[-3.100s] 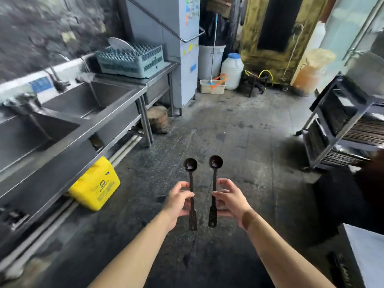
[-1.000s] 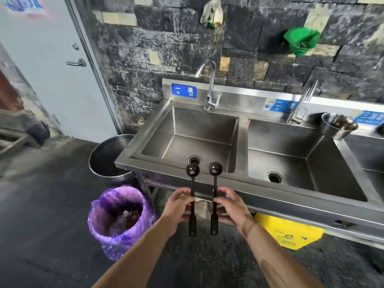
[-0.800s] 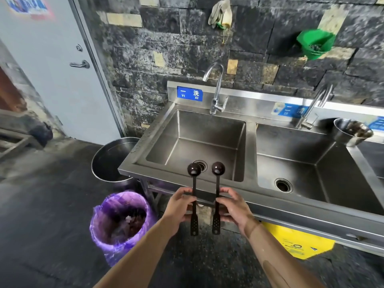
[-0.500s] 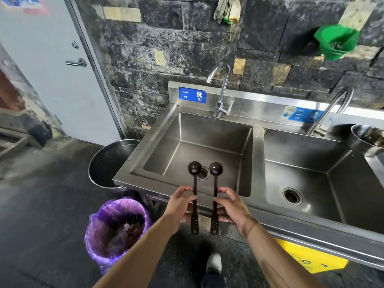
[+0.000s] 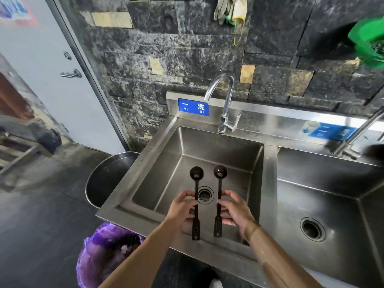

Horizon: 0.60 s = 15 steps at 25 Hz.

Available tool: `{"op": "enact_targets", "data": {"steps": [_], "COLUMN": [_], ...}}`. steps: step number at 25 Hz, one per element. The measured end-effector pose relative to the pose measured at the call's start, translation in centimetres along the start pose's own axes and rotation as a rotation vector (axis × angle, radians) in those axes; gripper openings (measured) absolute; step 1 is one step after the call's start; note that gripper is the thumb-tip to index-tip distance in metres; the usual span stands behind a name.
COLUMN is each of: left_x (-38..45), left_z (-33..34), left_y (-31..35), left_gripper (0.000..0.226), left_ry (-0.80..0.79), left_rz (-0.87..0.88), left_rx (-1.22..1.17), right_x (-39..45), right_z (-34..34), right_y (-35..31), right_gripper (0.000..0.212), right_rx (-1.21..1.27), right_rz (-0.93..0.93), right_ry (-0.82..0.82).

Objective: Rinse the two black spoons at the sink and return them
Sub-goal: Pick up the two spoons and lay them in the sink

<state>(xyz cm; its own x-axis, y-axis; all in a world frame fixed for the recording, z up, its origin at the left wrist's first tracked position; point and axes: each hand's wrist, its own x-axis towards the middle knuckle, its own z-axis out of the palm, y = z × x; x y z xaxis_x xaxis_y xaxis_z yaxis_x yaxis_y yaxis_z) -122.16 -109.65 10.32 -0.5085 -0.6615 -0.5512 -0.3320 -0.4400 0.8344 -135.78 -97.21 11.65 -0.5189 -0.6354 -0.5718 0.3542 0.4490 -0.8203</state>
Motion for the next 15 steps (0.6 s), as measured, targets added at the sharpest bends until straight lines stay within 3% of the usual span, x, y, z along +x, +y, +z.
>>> {"op": "enact_targets", "data": {"steps": [15], "left_x": [10.2], "left_z": [2.7], "left_y": [3.2], "left_gripper": [0.013], "left_ry": [-0.05], "left_rz": [-0.114], "left_rx": [0.093], "right_x": [8.5], "right_z": [-2.6], "right_y": [-3.0], "right_gripper": [0.019], "right_rx": [0.114], "right_rz": [0.1], "right_ry": [0.036]}}
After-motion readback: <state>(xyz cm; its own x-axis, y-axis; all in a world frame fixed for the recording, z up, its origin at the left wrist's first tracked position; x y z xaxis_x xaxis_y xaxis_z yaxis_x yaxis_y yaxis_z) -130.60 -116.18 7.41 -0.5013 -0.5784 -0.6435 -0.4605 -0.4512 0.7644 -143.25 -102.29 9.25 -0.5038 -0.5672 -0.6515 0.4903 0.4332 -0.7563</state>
